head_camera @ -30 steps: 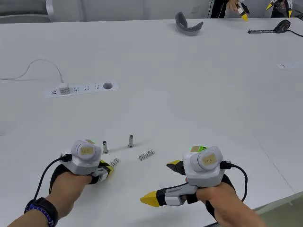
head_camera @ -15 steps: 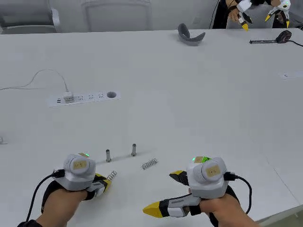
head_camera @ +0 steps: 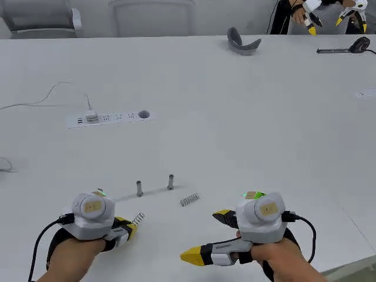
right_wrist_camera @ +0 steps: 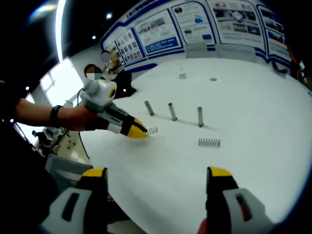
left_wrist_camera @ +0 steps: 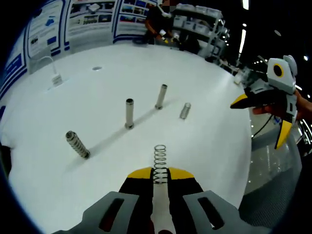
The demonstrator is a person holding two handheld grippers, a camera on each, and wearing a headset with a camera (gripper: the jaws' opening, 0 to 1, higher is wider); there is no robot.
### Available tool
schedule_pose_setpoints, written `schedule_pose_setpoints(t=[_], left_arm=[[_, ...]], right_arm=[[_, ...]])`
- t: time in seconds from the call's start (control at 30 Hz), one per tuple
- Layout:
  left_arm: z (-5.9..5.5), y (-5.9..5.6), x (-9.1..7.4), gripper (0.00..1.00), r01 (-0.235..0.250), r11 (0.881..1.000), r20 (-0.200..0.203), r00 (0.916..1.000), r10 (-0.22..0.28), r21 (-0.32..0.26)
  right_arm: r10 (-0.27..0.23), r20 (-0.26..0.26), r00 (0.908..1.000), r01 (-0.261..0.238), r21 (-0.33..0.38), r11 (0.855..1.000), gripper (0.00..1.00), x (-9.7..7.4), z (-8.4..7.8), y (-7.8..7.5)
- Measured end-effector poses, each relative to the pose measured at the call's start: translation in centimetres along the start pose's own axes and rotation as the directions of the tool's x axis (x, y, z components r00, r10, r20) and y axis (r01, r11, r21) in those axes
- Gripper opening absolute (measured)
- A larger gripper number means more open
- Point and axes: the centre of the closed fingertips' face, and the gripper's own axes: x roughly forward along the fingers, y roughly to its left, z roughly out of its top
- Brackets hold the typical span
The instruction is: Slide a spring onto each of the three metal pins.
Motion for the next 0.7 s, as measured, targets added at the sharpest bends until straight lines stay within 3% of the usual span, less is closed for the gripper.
schedule_pose_setpoints(t=[0.4,0.53,0.7], left_arm=[[-0.6,0.6,-2.6,0.1,-0.025,0.999,0.035,0.9991,0.026,-0.03],[-0.5,0.6,-3.7,0.1,-0.031,0.998,0.056,0.9978,0.034,-0.049],[-0.6,0.5,-5.1,0.1,-0.037,0.998,0.072,0.9966,0.04,-0.052]], right_arm=[[0.02,-0.002,0.9998,-0.02,0.008,1.0,0.84,0.5,-0.4,0.9],[0.054,0.036,0.9979,-0.056,0.037,0.998,0.82,0.7,0.2,1.6],[0.07,0.038,0.9968,-0.072,0.038,0.997,0.8,1.1,0.2,2.1]])
